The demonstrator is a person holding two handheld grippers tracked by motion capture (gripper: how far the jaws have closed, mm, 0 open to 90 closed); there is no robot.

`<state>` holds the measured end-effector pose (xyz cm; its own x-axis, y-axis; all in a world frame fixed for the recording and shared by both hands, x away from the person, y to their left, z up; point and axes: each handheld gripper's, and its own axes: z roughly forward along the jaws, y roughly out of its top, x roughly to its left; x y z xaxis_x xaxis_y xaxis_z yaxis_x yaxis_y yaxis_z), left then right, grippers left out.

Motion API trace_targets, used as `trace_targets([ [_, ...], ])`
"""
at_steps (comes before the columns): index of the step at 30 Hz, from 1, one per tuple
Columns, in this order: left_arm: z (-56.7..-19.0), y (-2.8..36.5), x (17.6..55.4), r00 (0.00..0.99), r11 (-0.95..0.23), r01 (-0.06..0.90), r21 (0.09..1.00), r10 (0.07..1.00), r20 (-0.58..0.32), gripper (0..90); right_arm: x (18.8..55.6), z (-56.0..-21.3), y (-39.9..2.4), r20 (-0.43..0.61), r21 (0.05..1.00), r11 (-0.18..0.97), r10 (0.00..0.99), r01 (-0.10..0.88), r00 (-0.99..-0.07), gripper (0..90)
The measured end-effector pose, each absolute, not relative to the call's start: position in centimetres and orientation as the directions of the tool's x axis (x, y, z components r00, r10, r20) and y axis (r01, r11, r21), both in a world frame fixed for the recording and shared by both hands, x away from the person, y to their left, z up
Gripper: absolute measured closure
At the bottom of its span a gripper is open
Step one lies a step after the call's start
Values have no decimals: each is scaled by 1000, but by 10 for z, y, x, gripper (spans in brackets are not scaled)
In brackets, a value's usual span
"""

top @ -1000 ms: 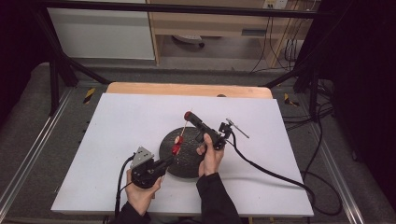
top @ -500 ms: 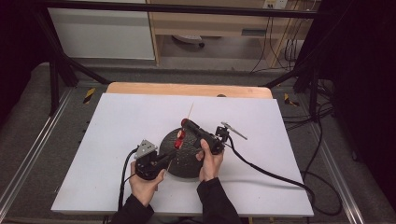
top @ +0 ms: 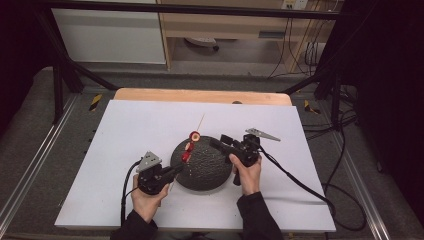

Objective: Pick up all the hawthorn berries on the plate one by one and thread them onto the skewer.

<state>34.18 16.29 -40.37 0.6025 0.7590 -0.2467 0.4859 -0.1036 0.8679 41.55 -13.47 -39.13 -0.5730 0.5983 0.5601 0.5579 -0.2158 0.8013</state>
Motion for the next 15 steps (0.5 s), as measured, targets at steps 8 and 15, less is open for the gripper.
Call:
trace_targets([
  [8, -403, 166, 348, 621, -178, 508, 843, 753, -215, 885, 408, -408, -173, 395, 829, 19, 687, 559, -610, 78],
  [15, -401, 162, 364, 634, -260, 549, 794, 749, -193, 884, 397, -427, -201, 289, 811, 158, 729, 563, -620, 21],
])
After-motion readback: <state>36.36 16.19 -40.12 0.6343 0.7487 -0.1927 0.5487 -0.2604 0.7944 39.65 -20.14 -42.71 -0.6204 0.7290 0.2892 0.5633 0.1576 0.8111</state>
